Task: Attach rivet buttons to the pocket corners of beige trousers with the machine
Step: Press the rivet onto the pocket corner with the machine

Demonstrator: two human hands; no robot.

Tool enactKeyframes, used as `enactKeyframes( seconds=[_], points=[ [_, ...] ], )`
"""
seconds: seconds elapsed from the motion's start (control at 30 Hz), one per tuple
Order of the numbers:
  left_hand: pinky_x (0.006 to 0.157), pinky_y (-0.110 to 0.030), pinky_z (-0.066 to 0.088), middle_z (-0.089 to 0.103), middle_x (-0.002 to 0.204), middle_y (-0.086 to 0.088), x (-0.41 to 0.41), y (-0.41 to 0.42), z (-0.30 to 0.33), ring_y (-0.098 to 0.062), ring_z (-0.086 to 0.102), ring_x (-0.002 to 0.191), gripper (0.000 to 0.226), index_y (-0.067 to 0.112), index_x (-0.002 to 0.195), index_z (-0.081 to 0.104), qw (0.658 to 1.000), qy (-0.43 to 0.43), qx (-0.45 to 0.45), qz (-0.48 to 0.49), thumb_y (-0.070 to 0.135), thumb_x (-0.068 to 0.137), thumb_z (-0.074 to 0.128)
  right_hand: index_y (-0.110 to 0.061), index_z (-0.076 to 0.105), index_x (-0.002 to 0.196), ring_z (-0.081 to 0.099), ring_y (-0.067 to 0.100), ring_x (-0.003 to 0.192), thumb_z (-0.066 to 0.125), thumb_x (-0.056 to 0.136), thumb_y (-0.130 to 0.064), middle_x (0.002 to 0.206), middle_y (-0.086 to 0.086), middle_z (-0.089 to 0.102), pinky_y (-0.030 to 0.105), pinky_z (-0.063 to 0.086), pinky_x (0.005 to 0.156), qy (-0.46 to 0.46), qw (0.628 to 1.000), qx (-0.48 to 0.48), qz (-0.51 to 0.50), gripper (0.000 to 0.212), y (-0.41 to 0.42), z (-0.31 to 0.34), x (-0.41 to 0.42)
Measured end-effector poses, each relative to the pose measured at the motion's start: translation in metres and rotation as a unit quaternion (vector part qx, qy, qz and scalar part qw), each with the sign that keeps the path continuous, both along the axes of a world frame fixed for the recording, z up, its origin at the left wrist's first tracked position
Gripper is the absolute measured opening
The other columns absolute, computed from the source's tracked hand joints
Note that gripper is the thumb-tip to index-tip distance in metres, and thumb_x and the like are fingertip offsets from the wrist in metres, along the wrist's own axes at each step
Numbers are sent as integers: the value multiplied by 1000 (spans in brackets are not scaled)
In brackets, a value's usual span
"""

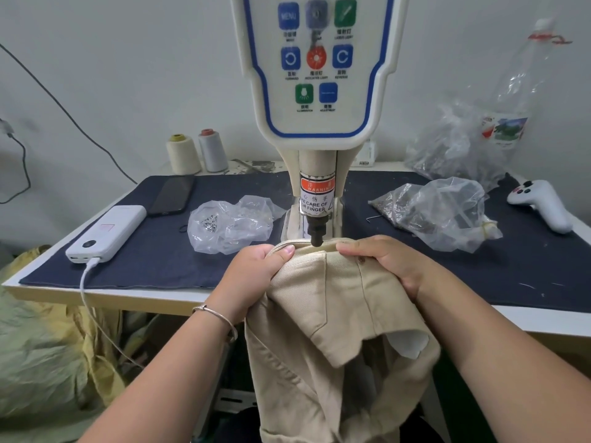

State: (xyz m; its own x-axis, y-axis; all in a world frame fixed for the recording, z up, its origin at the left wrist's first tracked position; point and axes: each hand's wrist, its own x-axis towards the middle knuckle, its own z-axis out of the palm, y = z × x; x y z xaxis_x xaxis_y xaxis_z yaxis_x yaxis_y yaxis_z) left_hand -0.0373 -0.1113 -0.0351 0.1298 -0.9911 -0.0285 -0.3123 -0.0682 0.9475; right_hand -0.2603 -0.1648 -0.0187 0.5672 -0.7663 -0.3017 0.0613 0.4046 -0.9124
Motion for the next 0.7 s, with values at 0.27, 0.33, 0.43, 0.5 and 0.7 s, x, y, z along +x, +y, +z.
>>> enactKeyframes(
  seconds=[0.27, 0.33, 0.43, 0.5, 0.7],
  points=[
    [64, -31, 29, 38, 72, -4, 2, -4, 4, -16, 34, 68, 37, 2, 68, 50, 999, -37, 1, 12, 28, 93, 60, 10, 67, 106, 63, 22, 80, 67, 89, -23, 97, 26, 68, 33, 48, 79, 134, 982, -120, -65, 38, -2, -1, 5],
    [57, -27, 27, 36, 70, -4, 5, -6, 7, -13, 33, 65, 34, 2, 67, 47, 999, -51, -1, 12, 23, 89, 59, 11, 66, 103, 61, 23, 81, 66, 90, -27, 97, 27, 68, 32, 45, 77, 176, 969, -161, -70, 40, -2, 2, 5],
    [59, -30, 28, 36, 68, -5, 9, -8, 11, -14, 32, 63, 25, 13, 64, 48, 999, -43, 1, -17, 27, 83, 58, 2, 64, 79, 56, 9, 62, 66, 89, -32, 69, 6, 62, 27, 39, 62, 238, 945, -216, -68, 35, -4, 8, 2],
    [60, -25, 35, 46, 63, 0, 15, -9, 11, -11, 40, 60, 28, 19, 59, 54, 999, -14, 10, -46, 26, 86, 60, -11, 62, 69, 51, 3, 53, 66, 89, -32, 58, -8, 57, 24, 35, 58, 275, 926, -247, -81, 29, -7, 9, 1],
    [67, -20, 47, 67, 77, 1, 23, -8, 0, -8, 58, 70, 26, 8, 91, 72, 994, 53, 9, -97, 29, 99, 60, 11, 64, 94, 53, 19, 68, 60, 92, -41, 77, 24, 65, 31, 37, 65, 315, 888, -318, -106, 53, -4, -4, 1]
  ],
)
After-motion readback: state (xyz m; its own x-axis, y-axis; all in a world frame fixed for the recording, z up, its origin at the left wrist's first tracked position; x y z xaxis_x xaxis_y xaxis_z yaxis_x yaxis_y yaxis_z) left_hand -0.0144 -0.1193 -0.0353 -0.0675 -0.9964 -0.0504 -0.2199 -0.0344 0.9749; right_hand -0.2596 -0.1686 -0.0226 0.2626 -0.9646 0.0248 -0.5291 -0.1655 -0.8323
